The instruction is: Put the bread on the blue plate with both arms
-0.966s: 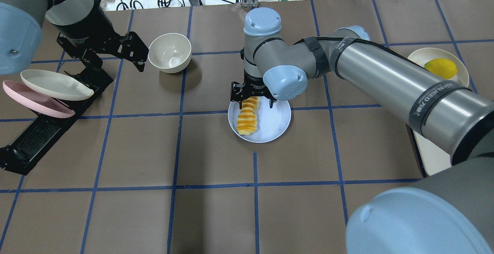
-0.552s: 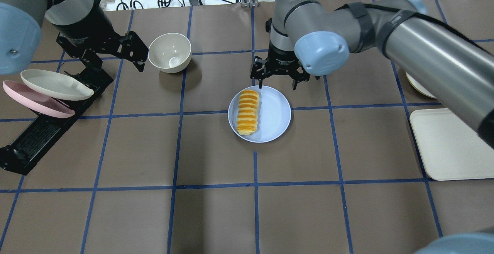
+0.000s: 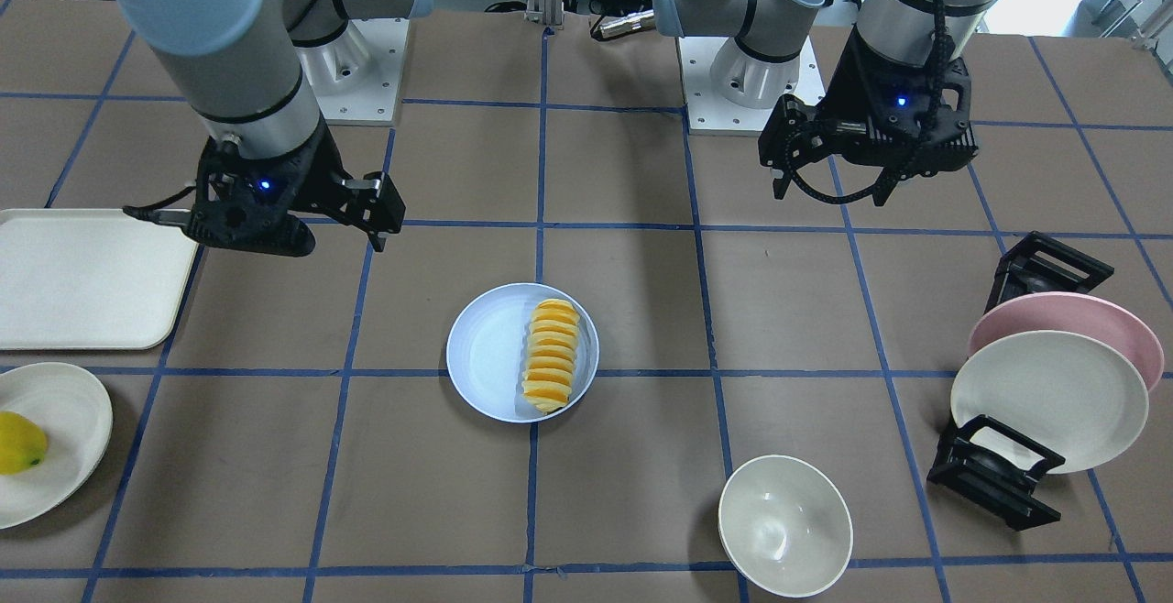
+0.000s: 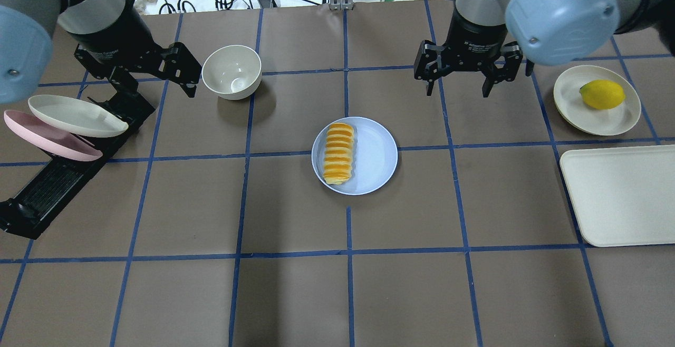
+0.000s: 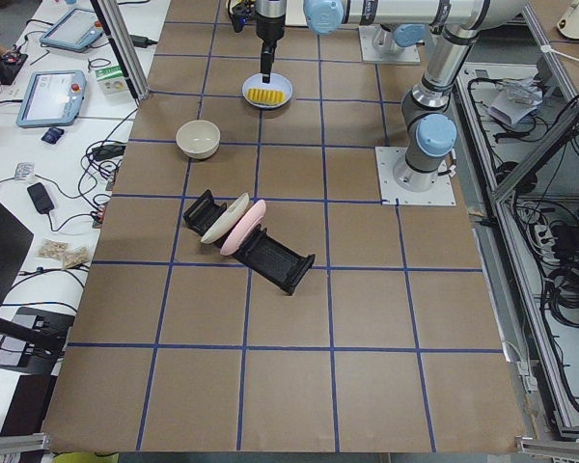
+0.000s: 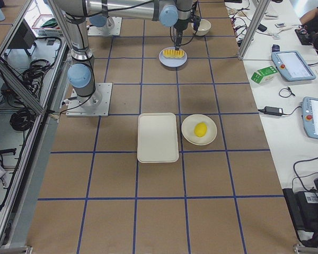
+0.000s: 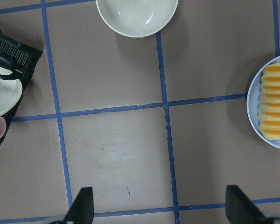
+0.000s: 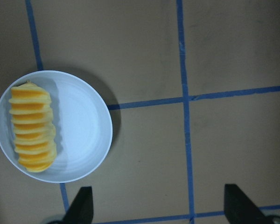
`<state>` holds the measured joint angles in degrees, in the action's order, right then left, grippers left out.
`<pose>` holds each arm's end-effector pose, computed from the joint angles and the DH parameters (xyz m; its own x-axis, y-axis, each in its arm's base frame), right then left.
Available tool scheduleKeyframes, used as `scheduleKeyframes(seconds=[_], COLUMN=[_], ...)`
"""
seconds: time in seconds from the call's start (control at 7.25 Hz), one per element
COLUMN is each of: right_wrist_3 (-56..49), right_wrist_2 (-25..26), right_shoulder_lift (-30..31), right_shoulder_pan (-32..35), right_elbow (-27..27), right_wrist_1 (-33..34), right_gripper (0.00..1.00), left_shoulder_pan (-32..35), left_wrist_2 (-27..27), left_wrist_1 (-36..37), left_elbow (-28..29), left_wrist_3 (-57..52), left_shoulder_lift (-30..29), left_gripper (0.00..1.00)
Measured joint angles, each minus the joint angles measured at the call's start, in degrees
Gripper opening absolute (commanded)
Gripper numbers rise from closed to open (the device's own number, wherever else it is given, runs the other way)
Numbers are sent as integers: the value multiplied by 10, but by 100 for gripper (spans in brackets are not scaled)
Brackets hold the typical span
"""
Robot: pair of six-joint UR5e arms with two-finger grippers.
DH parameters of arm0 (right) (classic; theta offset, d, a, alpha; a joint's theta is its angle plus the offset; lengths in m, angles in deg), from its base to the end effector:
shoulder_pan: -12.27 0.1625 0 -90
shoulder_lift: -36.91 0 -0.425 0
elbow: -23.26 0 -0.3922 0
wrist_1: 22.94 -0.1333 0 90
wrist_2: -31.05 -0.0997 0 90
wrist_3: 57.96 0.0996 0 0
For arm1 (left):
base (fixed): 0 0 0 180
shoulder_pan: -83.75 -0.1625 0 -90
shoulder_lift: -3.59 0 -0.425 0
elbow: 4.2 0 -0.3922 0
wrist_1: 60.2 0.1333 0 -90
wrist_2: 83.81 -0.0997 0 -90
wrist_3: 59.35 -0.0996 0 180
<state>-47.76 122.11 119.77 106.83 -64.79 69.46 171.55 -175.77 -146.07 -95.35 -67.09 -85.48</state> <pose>0.1738 -0.5260 0.4444 -0.9949 0.0972 0.0268 0.0983 0.9942 0.0446 -0.1109 -0.4962 0.4934 -0.9946 0.0939 -0.0430 0.0965 0.9933 -0.0630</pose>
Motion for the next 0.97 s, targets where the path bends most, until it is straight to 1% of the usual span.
scheduleKeyframes(seconds=[0.41, 0.97], right_wrist_3=[-21, -33], right_wrist_2=[7, -9], right_shoulder_lift=[24, 61], right_shoulder_pan=[-30, -34], right_elbow=[8, 8], right_wrist_1=[-46, -46], right_gripper=[100, 100], left_shoulder_pan=[1, 1], left_wrist_2=[0, 0], left_wrist_1=[0, 0], left_elbow=[0, 0], left_wrist_3=[0, 1], left_shoulder_lift=[3, 2], left_gripper=[100, 100])
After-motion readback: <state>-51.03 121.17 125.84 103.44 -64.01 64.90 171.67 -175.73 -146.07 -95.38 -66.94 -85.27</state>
